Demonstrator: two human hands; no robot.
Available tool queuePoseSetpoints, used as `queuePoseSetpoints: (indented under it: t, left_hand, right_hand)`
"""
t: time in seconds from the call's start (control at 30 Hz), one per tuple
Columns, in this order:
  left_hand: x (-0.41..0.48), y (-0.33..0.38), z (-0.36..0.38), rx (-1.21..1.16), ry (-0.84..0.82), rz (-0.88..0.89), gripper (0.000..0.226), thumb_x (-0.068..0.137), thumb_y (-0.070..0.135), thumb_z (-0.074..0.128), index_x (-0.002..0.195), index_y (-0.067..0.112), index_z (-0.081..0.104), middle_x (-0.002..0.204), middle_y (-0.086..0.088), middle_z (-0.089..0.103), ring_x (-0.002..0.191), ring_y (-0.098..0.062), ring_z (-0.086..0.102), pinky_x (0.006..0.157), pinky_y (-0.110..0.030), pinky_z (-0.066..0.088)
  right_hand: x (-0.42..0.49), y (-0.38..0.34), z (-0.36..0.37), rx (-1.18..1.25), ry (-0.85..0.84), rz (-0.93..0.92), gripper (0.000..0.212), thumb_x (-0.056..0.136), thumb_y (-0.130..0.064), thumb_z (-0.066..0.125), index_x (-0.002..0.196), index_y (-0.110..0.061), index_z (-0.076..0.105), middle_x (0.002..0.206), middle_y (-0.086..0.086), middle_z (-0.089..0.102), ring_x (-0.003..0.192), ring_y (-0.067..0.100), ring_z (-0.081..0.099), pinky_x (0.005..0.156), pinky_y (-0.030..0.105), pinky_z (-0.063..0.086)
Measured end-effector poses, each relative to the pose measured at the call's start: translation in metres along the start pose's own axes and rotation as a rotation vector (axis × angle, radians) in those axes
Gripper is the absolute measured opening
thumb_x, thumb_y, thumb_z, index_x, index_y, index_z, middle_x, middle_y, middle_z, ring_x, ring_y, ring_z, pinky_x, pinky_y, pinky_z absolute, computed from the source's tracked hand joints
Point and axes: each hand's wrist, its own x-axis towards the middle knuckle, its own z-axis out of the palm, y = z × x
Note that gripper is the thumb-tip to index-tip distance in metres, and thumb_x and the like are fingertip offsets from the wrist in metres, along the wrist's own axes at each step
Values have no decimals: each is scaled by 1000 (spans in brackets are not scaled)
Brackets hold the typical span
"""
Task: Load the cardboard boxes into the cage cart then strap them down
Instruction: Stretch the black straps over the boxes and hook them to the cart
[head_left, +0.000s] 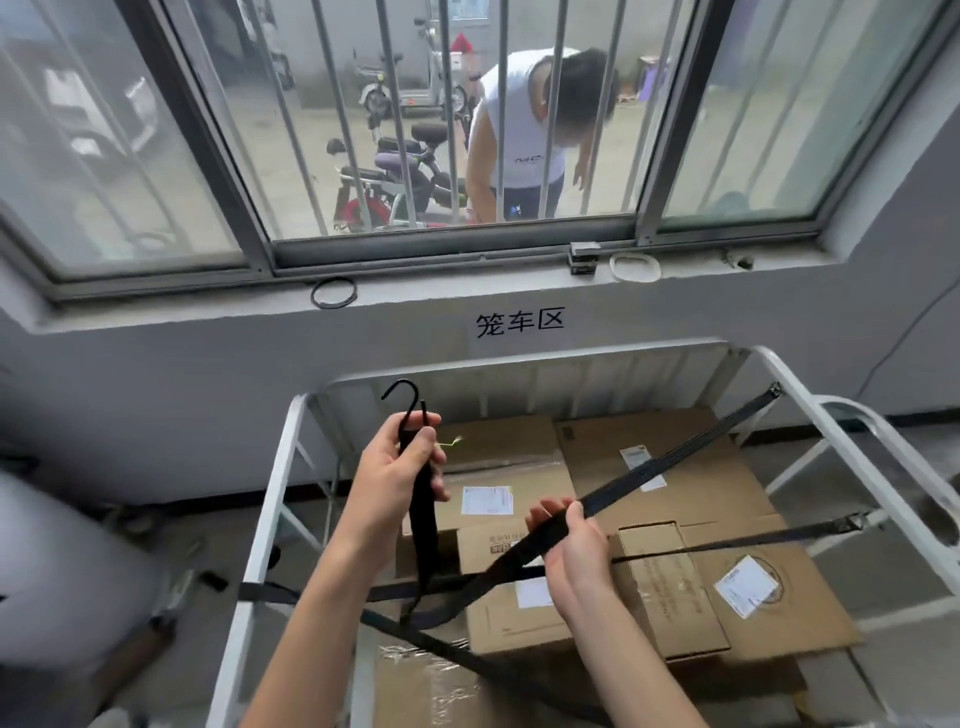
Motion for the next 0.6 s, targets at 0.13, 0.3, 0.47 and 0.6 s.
queuePoseSetpoints:
  t: [0.13,0.3,0.47,0.6]
  left_hand:
    - [-11,9,-28,22,18,27,17,102,17,53,103,27,67,77,-2,62,56,-17,56,57,-32,53]
    - [-35,20,-79,15,137,74,14,102,19,54,103,25,67,75,0,62,56,-16,57,56,-33,54]
    - [-57,28,-155,15,259,96,13,102,14,52,104,19,64,73,-1,60,51,-16,53,51,-32,52]
    - [-62,36,-227,45,273,127,12,103,13,51,108,15,62,72,-1,63,49,-15,53,51,-28,52]
  right_hand:
    - [-32,27,19,4,-83,20,25,107,-26,41,112,-7,56,92,15,67,73,23,70,73,36,58]
    - [-58,68,37,-33,-154,73,21,108,-23,38,110,-7,52,91,15,65,72,23,65,63,33,58]
    - [-75,122,52,-103,-133,74,22,109,-22,36,106,-7,51,78,12,70,70,24,69,64,33,57]
    - [-91,176,68,-117,-88,78,22,108,-24,37,111,-8,53,89,15,69,78,26,70,65,34,58]
